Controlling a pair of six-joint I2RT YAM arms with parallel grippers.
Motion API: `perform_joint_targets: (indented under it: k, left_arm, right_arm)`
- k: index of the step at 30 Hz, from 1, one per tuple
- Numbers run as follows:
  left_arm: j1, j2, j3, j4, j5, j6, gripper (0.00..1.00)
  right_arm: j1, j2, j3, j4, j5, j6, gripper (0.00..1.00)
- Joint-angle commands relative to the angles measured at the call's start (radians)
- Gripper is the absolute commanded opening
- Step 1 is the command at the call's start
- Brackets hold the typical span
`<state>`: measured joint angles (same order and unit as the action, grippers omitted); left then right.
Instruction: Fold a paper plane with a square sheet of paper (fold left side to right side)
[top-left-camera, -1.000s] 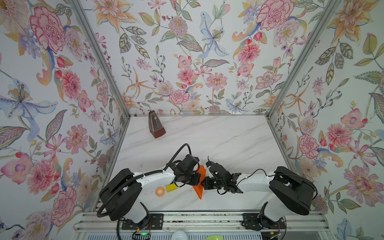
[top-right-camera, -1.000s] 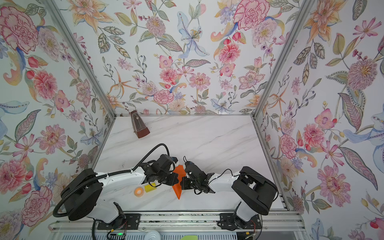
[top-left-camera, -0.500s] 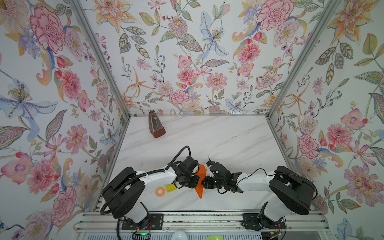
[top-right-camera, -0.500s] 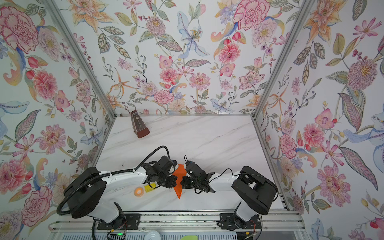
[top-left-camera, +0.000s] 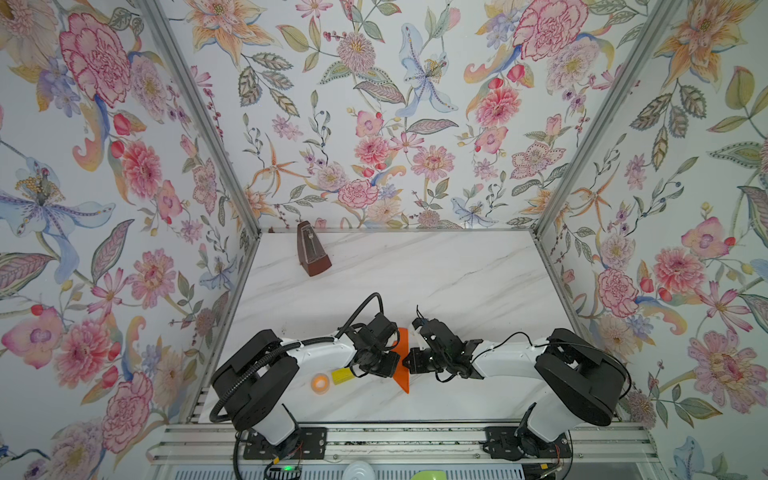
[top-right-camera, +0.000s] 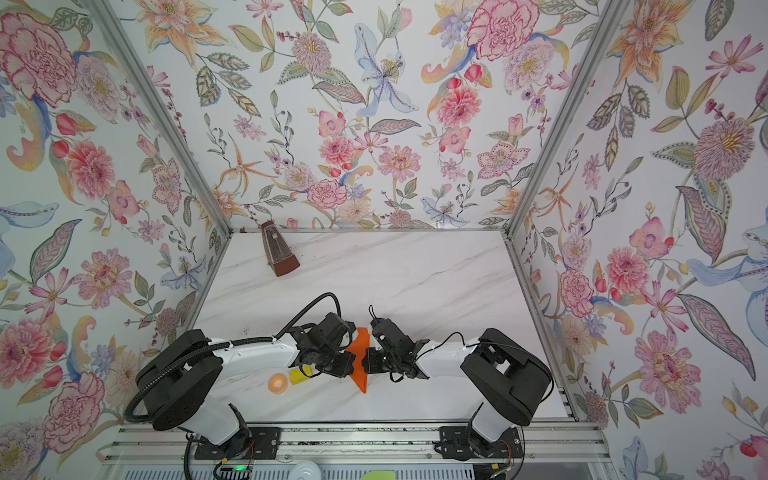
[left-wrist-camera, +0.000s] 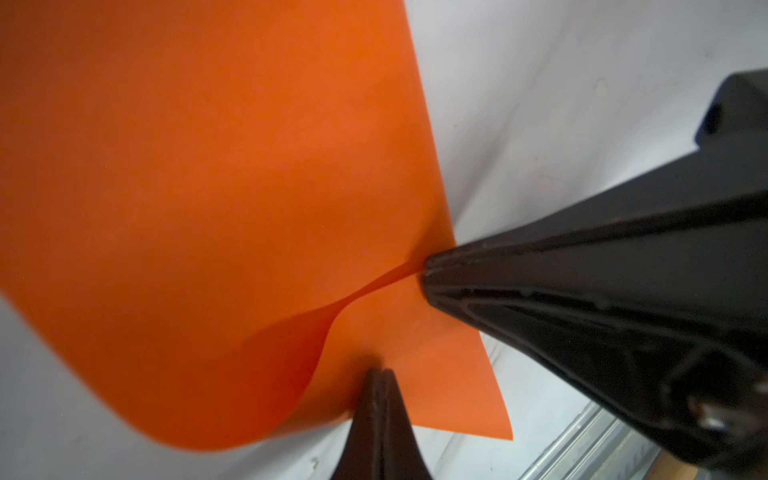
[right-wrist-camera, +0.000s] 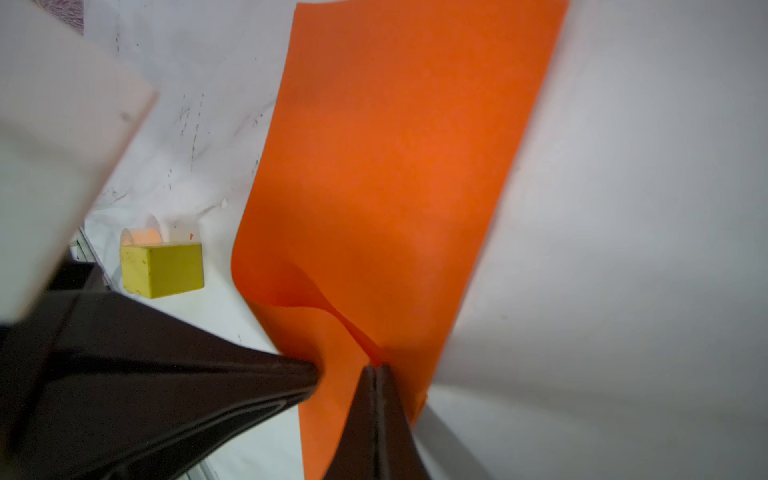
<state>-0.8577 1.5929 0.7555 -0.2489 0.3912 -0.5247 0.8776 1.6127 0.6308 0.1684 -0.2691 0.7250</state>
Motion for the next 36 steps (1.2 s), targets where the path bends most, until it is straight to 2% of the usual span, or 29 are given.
perform_joint_targets:
  k: [1, 5, 8, 11, 17, 22, 36]
  left_arm:
    - [-0.009, 0.033, -0.063, 0.046, -0.02, -0.063, 0.0]
    - [-0.01, 0.009, -0.128, 0.191, -0.026, -0.188, 0.0]
    - [-0.015, -0.004, -0.175, 0.293, -0.043, -0.269, 0.0]
    - [-0.03, 0.004, -0.197, 0.357, -0.051, -0.319, 0.0]
    - [-0.051, 0.023, -0.208, 0.395, -0.063, -0.351, 0.0]
    - [-0.053, 0.021, -0.217, 0.389, -0.068, -0.347, 0.0]
    - [-0.051, 0.023, -0.223, 0.388, -0.066, -0.34, 0.0]
  right_arm:
    - [-0.037, 0.027, 0.043, -0.192, 0.041, -0.09, 0.09]
    - [-0.043, -0.045, 0.099, -0.31, 0.062, -0.102, 0.3]
    - [-0.036, -0.116, 0.12, -0.388, 0.105, -0.03, 0.36]
    - [-0.022, -0.168, 0.114, -0.406, 0.103, 0.085, 0.36]
    - [0.039, -0.176, 0.082, -0.322, 0.036, 0.294, 0.16]
    - [0.062, -0.107, 0.093, -0.312, 0.042, 0.351, 0.02]
    - [0.075, -0.019, 0.093, -0.261, 0.04, 0.371, 0.0]
